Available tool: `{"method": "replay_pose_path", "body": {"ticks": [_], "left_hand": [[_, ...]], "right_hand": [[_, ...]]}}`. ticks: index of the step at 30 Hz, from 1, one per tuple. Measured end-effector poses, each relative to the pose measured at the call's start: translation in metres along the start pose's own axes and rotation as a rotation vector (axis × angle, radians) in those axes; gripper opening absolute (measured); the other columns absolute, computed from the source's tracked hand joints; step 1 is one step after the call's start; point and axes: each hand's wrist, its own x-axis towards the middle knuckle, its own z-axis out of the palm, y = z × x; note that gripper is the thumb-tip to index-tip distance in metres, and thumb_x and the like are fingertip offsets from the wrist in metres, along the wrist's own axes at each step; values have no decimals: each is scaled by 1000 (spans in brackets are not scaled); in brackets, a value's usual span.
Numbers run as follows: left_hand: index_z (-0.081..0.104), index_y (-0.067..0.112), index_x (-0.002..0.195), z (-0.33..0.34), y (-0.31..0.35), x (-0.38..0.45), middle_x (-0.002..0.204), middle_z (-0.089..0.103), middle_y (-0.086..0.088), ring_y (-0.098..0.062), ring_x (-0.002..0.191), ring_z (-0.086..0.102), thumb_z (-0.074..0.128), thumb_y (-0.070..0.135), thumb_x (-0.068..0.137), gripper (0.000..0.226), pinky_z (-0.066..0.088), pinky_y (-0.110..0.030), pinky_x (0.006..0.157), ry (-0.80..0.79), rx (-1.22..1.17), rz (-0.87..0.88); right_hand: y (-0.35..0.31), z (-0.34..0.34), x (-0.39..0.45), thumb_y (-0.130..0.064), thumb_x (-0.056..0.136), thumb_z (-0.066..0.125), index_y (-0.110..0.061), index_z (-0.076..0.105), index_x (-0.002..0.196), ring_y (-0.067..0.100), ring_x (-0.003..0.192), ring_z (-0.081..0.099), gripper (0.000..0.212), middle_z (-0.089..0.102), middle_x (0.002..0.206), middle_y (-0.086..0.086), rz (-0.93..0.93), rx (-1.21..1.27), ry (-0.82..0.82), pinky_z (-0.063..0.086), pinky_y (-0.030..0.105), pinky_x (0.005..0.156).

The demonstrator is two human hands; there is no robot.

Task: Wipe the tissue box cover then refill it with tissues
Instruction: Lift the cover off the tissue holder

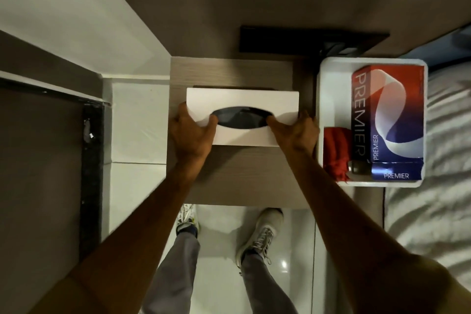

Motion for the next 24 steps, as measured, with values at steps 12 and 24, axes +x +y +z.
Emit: {"method": "replay_pose_path", "body": {"ticks": [12,24], "left_hand": [[49,7,141,-15,4,22,141,58,-18,-40,132,55,77,48,83,77,50,-48,104,-168,93,-13],[48,8,143,-24,10,32,145,55,-17,-37,137,52,79,39,84,74,49,-46,109,-267,16,-89]], "right_hand": [[-13,-12,-8,-40,84,78,-2,46,142,39,134,50,77,49,146,20,46,136,-133,45,53,110],[-8,-7,2,-46,80,78,-4,48,136,39,127,55,76,53,139,21,41,96,-144,49,56,105]]}}
